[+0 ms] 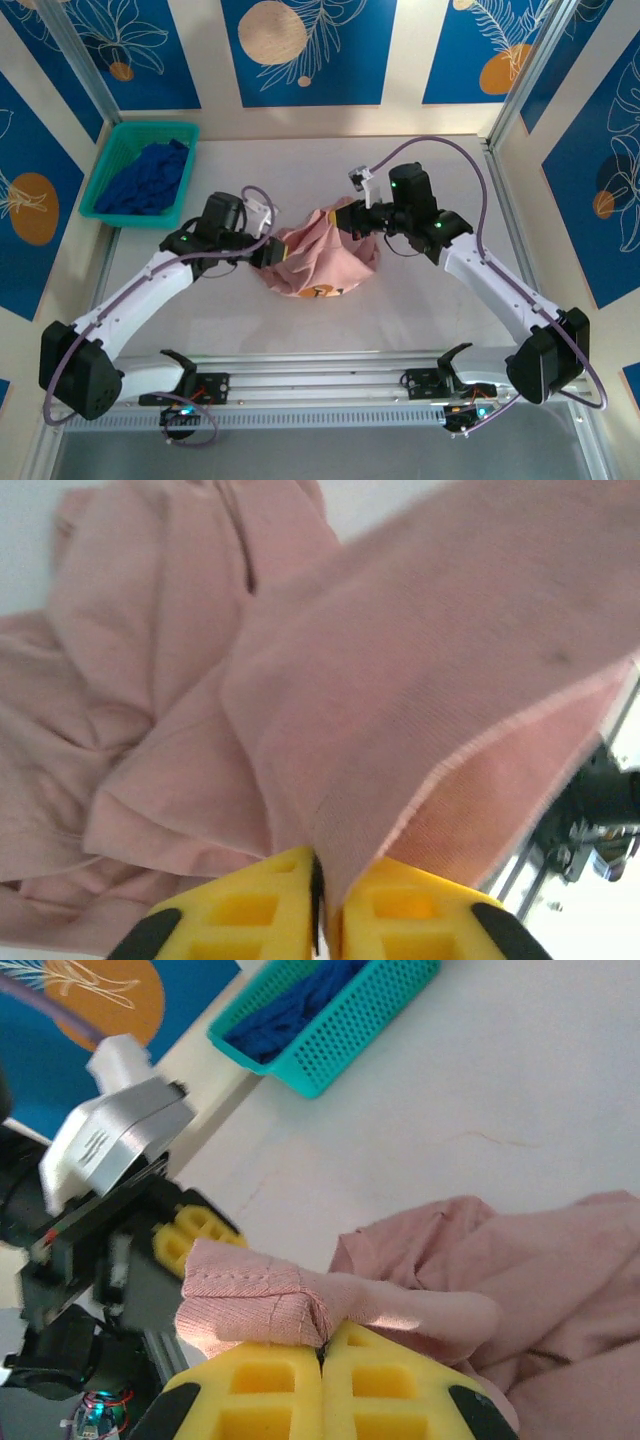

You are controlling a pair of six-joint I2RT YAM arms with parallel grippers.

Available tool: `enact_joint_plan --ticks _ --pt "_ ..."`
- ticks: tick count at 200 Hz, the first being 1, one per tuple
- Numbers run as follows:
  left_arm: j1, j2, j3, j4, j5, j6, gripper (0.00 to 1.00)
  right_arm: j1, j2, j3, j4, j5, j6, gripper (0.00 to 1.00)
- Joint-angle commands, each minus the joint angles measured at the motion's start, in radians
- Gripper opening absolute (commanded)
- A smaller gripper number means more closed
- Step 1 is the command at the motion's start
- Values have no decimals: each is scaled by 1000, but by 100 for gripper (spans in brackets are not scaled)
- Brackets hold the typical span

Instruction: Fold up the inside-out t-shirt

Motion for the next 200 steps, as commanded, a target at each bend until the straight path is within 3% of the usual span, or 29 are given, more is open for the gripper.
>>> enact_joint_plan --ticks 1,56,93,113,125,163,200 --pt "-80 -11 -16 -39 -28 80 18 -11 11 32 -77 35 -10 0" --pt "-281 62 -36 12 -86 130 18 -14 -95 -122 -224 73 19 0" --pt "-296 98 -26 34 -101 107 21 3 -199 -309 -325 166 196 0" --pt "-290 80 -15 48 -157 88 27 17 -275 -398 -381 292 346 16" --pt "-276 74 -10 62 -220 61 32 25 -329 -443 -390 380 408 29" --pt "-139 69 -11 74 -401 -76 46 28 -346 -421 -326 527 369 54" --pt "64 51 -74 144 -424 -201 60 5 -156 -316 -164 586 252 61"
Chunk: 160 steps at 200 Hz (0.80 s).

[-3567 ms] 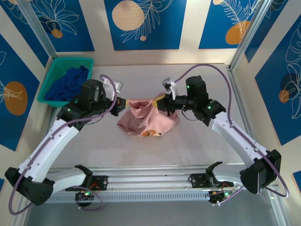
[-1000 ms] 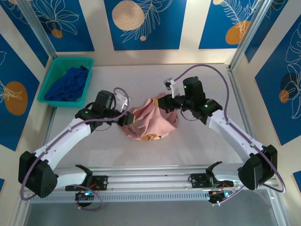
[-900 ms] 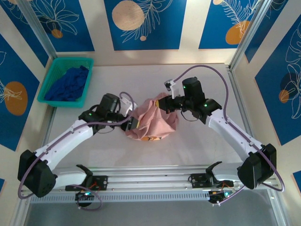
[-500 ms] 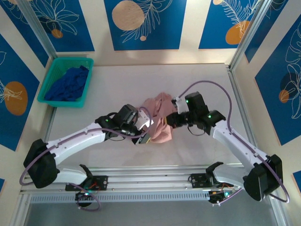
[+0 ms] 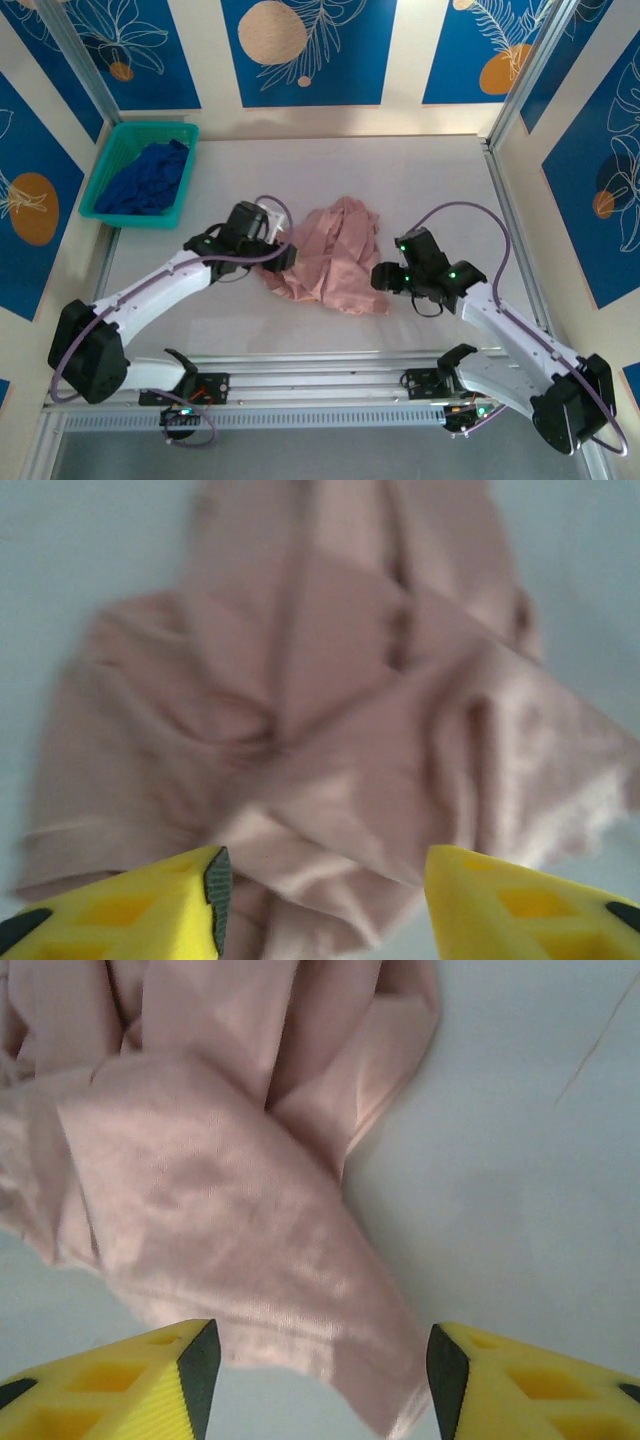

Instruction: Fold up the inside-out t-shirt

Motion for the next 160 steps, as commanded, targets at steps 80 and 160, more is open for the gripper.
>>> enact_joint_plan --ticks 80,160 --pt "240 283 75 109 62 -120 74 -173 744 518 278 -89 -207 67" --pt "219 521 130 143 178 -109 67 -177 1033 738 192 -144 -249 54"
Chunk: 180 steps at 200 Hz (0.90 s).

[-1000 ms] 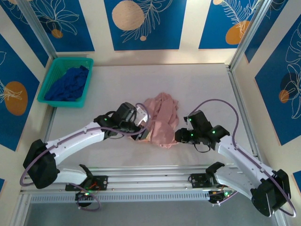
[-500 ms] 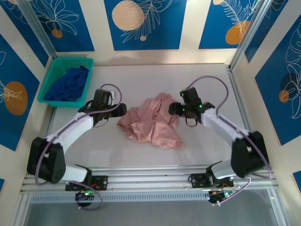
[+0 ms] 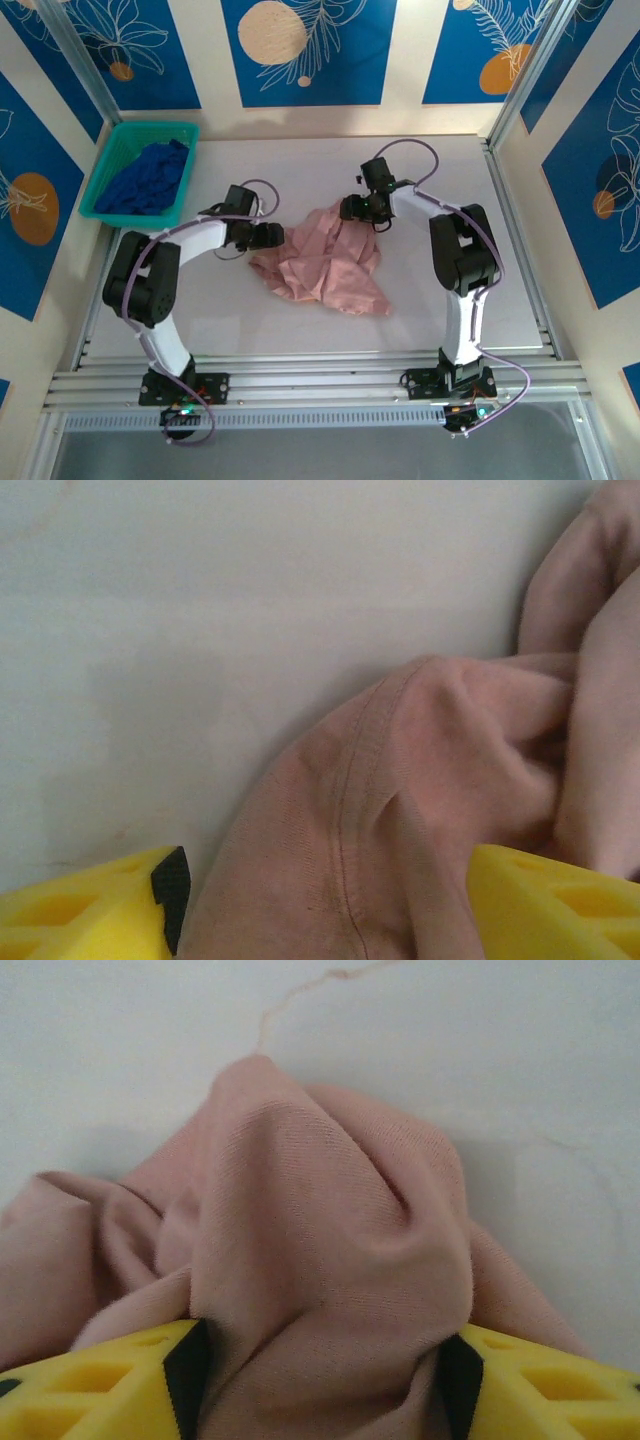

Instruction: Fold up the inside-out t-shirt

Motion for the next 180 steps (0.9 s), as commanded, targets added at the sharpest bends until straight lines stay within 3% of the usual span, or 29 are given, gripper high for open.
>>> enact_joint_plan --ticks 1,42,64,75,104,145,180 --pt "-13 35 -3 26 61 6 67 -4 19 40 -37 -43 -24 53" --pt "-23 74 -40 110 139 -38 39 -18 12 63 -16 -80 -13 16" --pt "-22 74 -36 135 142 -48 15 -34 -38 56 19 -96 -3 0" --pt "-20 70 -17 140 143 -44 0 -46 -76 54 48 -108 1 0" --pt "30 -2 82 176 204 -61 0 -84 -194 114 92 -160 1 0" --pt "46 -236 323 148 235 -51 0 -136 -397 246 38 -215 -31 0" --pt "-33 -470 286 175 297 14 0 -144 -667 77 -7 -87 -88 0"
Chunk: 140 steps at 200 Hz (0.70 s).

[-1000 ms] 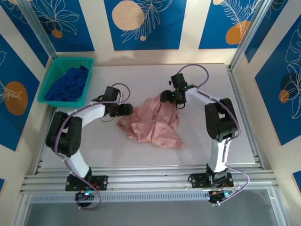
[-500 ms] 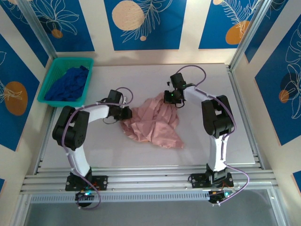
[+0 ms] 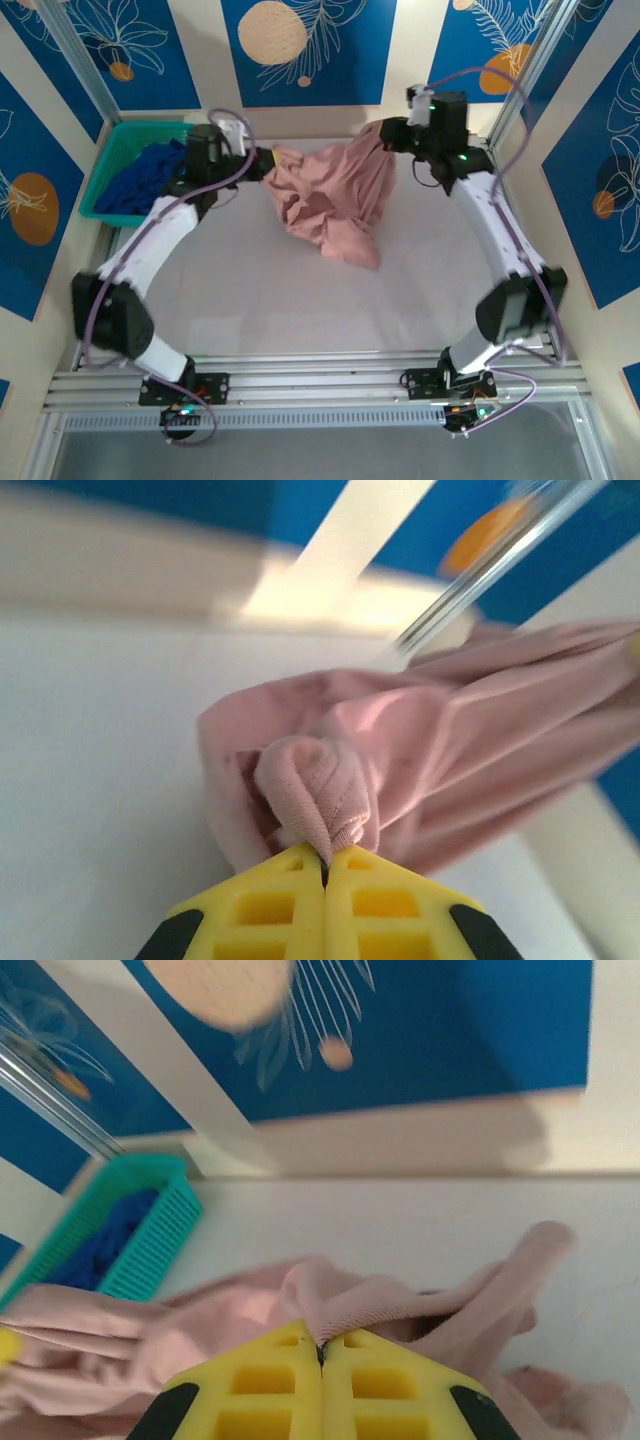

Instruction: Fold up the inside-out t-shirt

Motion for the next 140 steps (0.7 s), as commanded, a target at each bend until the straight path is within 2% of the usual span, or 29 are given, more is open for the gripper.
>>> enact_joint_plan --ticks 1,13,31,46,59,77,92,104,115,140 --pt "-62 -168 -36 19 92 62 0 1 -174 -122 -43 73 -51 0" --pt "-113 -233 -117 6 120 109 0 0 -278 -258 -33 170 -31 7" --pt "-201 -302 -278 -48 120 202 0 -1 -402 -499 0 280 15 34" --pt "-246 -305 -411 -85 106 244 25 -2 -442 -650 -3 310 44 45" --pt "-254 -281 -468 -142 99 227 38 3 -445 -730 -17 290 68 50" --pt "-255 -303 -528 -193 50 209 46 40 -436 -784 14 227 77 57" --pt "-253 -366 -569 -205 -79 181 53 101 -396 -783 72 147 50 60" --pt "-242 -397 -581 -225 -196 144 63 160 -332 -753 103 95 30 62" --pt "-220 -393 -580 -236 -260 102 64 213 -249 -714 114 69 26 62" --pt "-171 -330 -591 -231 -300 13 64 309 -59 -600 90 69 3 62"
